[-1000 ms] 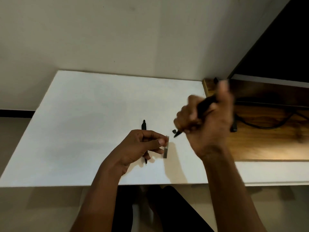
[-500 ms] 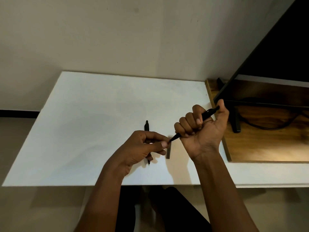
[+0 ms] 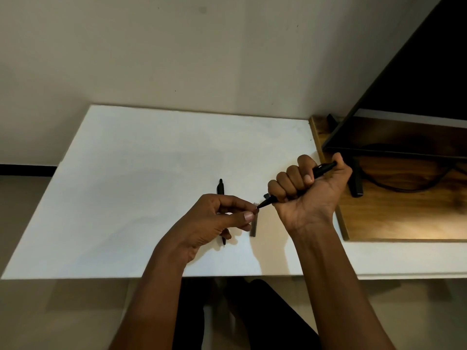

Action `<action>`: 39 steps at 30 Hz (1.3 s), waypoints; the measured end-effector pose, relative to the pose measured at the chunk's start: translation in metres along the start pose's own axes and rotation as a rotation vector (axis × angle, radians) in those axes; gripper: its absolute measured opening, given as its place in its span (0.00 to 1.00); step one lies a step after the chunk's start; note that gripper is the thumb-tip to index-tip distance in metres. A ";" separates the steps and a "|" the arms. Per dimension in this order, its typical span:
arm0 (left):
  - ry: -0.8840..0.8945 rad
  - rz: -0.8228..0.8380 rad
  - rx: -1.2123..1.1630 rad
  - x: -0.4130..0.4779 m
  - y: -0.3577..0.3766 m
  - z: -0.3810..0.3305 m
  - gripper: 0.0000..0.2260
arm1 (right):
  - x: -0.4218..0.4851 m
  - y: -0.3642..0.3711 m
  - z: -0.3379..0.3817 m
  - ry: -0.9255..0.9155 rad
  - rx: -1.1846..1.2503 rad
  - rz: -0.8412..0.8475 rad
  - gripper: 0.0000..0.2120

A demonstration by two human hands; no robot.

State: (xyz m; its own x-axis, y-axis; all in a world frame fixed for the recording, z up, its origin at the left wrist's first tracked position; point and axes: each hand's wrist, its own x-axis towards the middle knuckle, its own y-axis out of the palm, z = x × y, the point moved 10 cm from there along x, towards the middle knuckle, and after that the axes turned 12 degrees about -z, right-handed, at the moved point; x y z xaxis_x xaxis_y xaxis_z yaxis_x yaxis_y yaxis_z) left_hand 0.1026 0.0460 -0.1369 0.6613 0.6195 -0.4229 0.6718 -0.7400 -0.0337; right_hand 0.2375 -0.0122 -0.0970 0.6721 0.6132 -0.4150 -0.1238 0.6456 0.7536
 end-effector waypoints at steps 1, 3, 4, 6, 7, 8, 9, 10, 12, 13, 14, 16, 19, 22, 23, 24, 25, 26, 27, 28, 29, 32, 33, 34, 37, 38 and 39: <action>0.001 0.000 -0.001 0.000 0.000 0.000 0.06 | 0.000 0.000 0.000 0.002 0.004 -0.003 0.30; 0.002 0.001 -0.005 0.000 0.000 -0.001 0.05 | 0.000 -0.001 0.000 -0.004 0.003 -0.010 0.30; 0.002 0.001 -0.007 0.000 0.001 -0.001 0.05 | 0.000 -0.001 0.001 -0.007 0.001 -0.010 0.29; 0.003 0.001 -0.013 -0.001 0.001 -0.002 0.05 | 0.001 0.000 0.002 -0.007 0.003 0.000 0.29; 0.003 0.003 -0.018 -0.001 0.001 -0.003 0.05 | 0.000 0.001 0.001 -0.003 0.005 0.002 0.29; 0.003 0.005 -0.022 -0.002 0.001 -0.003 0.05 | 0.000 0.001 0.001 0.000 0.007 0.000 0.29; 0.003 0.006 -0.022 -0.002 0.001 -0.003 0.05 | 0.001 0.000 0.000 0.001 0.006 -0.006 0.29; 0.003 0.007 -0.022 -0.002 0.001 -0.003 0.05 | 0.001 -0.001 0.001 0.000 0.005 -0.011 0.29; 0.004 0.005 -0.021 -0.002 0.001 -0.003 0.05 | 0.001 -0.001 0.001 -0.001 0.011 -0.011 0.28; 0.005 0.004 -0.021 -0.002 0.001 -0.003 0.05 | 0.001 -0.001 0.001 0.001 0.017 -0.007 0.28; 0.006 0.004 -0.020 -0.002 0.001 -0.003 0.05 | 0.001 -0.001 0.001 0.006 0.023 -0.004 0.28; 0.007 0.001 -0.019 -0.002 0.001 -0.004 0.05 | 0.001 -0.001 0.000 0.015 0.033 -0.002 0.29; 0.008 -0.001 -0.022 -0.002 0.000 -0.003 0.06 | 0.001 -0.001 0.000 0.012 0.036 0.001 0.28; 0.014 0.001 -0.022 -0.002 0.000 -0.005 0.05 | 0.001 0.000 -0.001 0.020 0.048 0.006 0.28; 0.016 0.002 -0.020 -0.002 0.001 -0.005 0.05 | 0.001 0.000 -0.002 0.025 0.050 0.005 0.28; 0.015 0.003 -0.019 -0.002 0.001 -0.005 0.05 | 0.001 -0.001 -0.002 0.026 0.049 0.002 0.28; 0.014 0.004 -0.019 -0.002 0.001 -0.005 0.05 | 0.001 -0.001 -0.002 0.025 0.048 0.001 0.28; 0.012 0.006 -0.022 -0.002 0.001 -0.005 0.05 | 0.001 -0.001 -0.001 0.023 0.047 0.003 0.27; 0.010 0.007 -0.025 -0.002 0.001 -0.006 0.05 | 0.001 -0.001 -0.001 0.022 0.051 0.004 0.27; 0.009 0.008 -0.027 -0.002 0.001 -0.006 0.05 | 0.001 -0.001 -0.001 0.022 0.055 0.005 0.27; 0.008 0.007 -0.027 -0.003 0.002 -0.006 0.05 | 0.001 -0.001 -0.002 0.024 0.056 0.006 0.27; 0.001 0.000 -0.027 -0.003 0.002 -0.006 0.04 | 0.001 0.001 -0.002 0.022 0.034 0.009 0.28; 0.000 -0.005 -0.030 -0.003 0.001 -0.006 0.04 | 0.001 0.001 -0.003 0.023 0.030 0.013 0.27; 0.000 -0.012 -0.031 -0.003 0.001 -0.006 0.04 | 0.001 0.002 -0.003 0.025 0.029 0.018 0.27; 0.007 -0.030 -0.019 -0.003 0.000 -0.008 0.04 | 0.000 0.003 -0.005 0.032 0.032 0.027 0.28; 0.010 -0.036 -0.014 -0.002 -0.001 -0.008 0.04 | 0.000 0.003 -0.005 0.031 0.030 0.025 0.28; 0.013 -0.040 -0.011 -0.002 -0.001 -0.009 0.04 | 0.000 0.002 -0.006 0.031 0.030 0.022 0.28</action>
State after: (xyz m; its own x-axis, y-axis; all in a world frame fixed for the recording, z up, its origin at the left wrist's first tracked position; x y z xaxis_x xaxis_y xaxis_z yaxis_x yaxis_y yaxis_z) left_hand 0.1036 0.0480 -0.1284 0.6377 0.6522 -0.4099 0.7015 -0.7115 -0.0407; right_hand 0.2331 -0.0082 -0.0982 0.6464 0.6410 -0.4138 -0.1159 0.6185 0.7771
